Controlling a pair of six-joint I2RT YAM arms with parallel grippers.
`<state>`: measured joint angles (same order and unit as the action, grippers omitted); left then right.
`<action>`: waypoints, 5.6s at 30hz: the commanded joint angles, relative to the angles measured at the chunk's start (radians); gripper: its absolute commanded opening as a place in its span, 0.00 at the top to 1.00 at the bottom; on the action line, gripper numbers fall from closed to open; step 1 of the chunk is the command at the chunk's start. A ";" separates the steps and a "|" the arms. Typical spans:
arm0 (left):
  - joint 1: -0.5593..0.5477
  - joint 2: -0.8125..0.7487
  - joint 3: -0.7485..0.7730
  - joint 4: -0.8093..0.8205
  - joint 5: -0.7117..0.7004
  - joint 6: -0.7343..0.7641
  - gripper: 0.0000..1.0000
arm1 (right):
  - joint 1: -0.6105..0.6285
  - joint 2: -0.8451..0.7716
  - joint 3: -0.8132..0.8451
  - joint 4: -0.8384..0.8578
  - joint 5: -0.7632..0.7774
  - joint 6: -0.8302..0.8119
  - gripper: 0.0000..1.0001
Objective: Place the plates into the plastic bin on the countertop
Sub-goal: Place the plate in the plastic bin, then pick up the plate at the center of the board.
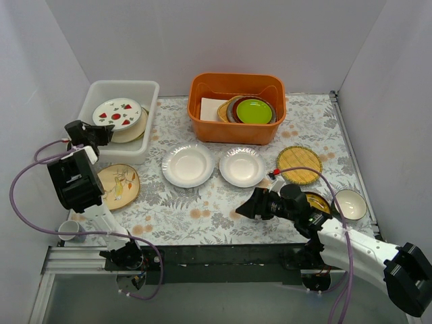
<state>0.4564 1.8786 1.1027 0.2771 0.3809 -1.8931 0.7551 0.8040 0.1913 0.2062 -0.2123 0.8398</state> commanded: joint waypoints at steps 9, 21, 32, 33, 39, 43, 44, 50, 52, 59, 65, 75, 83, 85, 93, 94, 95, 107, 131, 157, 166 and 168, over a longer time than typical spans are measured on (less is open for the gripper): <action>-0.038 0.030 0.126 0.030 -0.022 0.045 1.00 | 0.004 0.012 0.007 0.044 0.001 -0.002 0.08; -0.078 0.079 0.288 -0.203 -0.088 0.132 0.94 | 0.006 0.011 0.008 0.038 0.002 -0.007 0.08; -0.099 0.149 0.402 -0.421 -0.085 0.183 0.65 | 0.006 -0.011 0.007 0.029 0.010 -0.007 0.07; -0.099 0.152 0.402 -0.432 -0.085 0.181 0.62 | 0.006 -0.009 0.011 0.025 0.010 -0.007 0.07; -0.107 0.151 0.422 -0.529 -0.122 0.195 0.55 | 0.006 -0.029 0.017 0.015 0.011 -0.010 0.07; -0.104 0.145 0.467 -0.647 -0.197 0.184 0.44 | 0.006 -0.045 0.019 0.006 0.014 -0.010 0.07; -0.105 0.142 0.471 -0.654 -0.209 0.180 0.43 | 0.004 -0.048 0.020 0.004 0.014 -0.010 0.07; -0.105 0.120 0.508 -0.710 -0.240 0.157 0.18 | 0.006 -0.077 0.028 -0.025 0.019 -0.016 0.07; -0.104 0.113 0.519 -0.736 -0.264 0.157 0.14 | 0.006 -0.091 0.027 -0.033 0.022 -0.018 0.06; -0.104 0.057 0.522 -0.803 -0.301 0.149 0.11 | 0.006 -0.124 0.033 -0.063 0.037 -0.025 0.02; -0.104 -0.039 0.493 -0.805 -0.297 0.175 0.11 | 0.006 -0.164 0.033 -0.105 0.048 -0.025 0.02; -0.107 -0.234 0.422 -0.767 -0.107 0.229 0.10 | 0.004 -0.235 0.033 -0.163 0.080 -0.025 0.02; -0.170 -0.415 0.304 -0.774 0.012 0.342 0.11 | 0.004 -0.255 0.105 -0.252 0.119 -0.050 0.02; -0.194 -0.472 0.292 -0.803 0.013 0.383 0.10 | 0.004 -0.259 0.111 -0.254 0.116 -0.050 0.02; -0.260 -0.644 0.185 -0.940 0.006 0.489 0.11 | 0.004 -0.188 0.115 -0.215 0.054 -0.053 0.02; -0.263 -0.663 0.166 -0.946 0.013 0.494 0.11 | 0.006 -0.180 0.120 -0.215 0.041 -0.051 0.02; -0.263 -0.708 0.145 -0.954 0.015 0.511 0.11 | 0.006 -0.171 0.122 -0.187 0.034 -0.054 0.02; -0.410 -0.932 -0.141 -0.943 0.096 0.454 0.12 | 0.006 -0.150 0.201 -0.292 0.148 -0.057 0.02; -1.150 -0.681 -0.198 -0.627 -0.212 0.184 0.13 | -0.037 -0.034 0.588 -0.493 0.286 -0.151 0.02; -1.288 -0.622 -0.231 -0.559 -0.229 0.158 0.13 | -1.014 0.225 0.522 -0.533 -0.185 -0.363 0.07; -1.286 -0.631 -0.271 -0.541 -0.217 0.149 0.13 | -1.160 0.437 0.615 -0.516 -0.191 -0.418 0.03; -1.288 -0.636 -0.283 -0.529 -0.209 0.143 0.13 | -1.191 0.471 0.629 -0.521 -0.205 -0.427 0.02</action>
<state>-0.8288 1.2945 0.8452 -0.2775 0.1654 -1.7390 -0.3908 1.2243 0.7448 -0.3485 -0.3767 0.4614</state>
